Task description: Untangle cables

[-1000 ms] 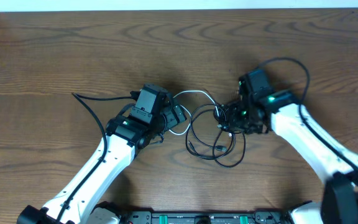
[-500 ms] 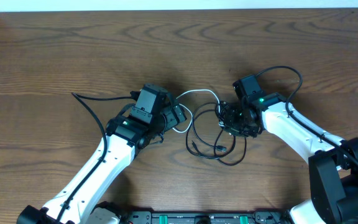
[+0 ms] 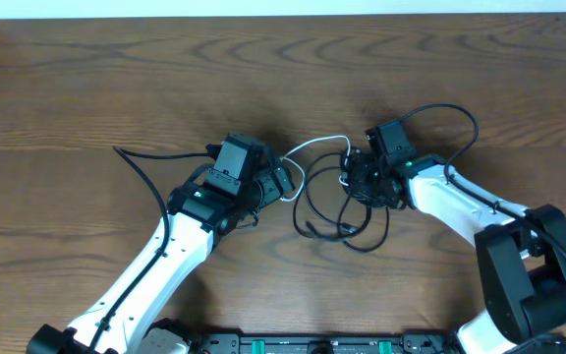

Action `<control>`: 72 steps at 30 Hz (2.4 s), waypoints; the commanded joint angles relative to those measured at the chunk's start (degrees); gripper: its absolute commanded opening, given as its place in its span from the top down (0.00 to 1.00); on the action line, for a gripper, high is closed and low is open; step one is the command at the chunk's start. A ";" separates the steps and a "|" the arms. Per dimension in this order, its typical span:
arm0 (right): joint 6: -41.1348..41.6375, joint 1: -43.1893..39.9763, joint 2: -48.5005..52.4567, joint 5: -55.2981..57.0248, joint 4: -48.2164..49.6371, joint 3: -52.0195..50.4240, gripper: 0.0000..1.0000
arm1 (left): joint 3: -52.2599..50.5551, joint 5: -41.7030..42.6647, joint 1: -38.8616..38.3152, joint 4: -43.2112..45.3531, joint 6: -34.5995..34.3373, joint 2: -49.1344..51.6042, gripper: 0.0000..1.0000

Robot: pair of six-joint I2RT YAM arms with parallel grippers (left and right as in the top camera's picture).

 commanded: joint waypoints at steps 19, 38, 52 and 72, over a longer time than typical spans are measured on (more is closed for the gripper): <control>-26.12 -2.01 -10.75 -17.42 -5.66 2.84 0.99 | 0.63 2.82 -0.09 -0.85 0.76 0.22 0.08; -16.26 -1.90 -15.96 -0.24 -11.17 -3.04 0.83 | 0.63 24.76 -0.09 11.52 15.19 0.24 0.09; -5.31 0.74 -2.10 -1.49 2.58 -3.28 0.84 | 0.63 24.76 -0.09 11.45 15.23 0.24 0.09; 0.72 0.72 -1.51 0.28 6.62 -1.66 0.69 | 0.63 17.46 -0.09 9.77 15.21 0.26 0.09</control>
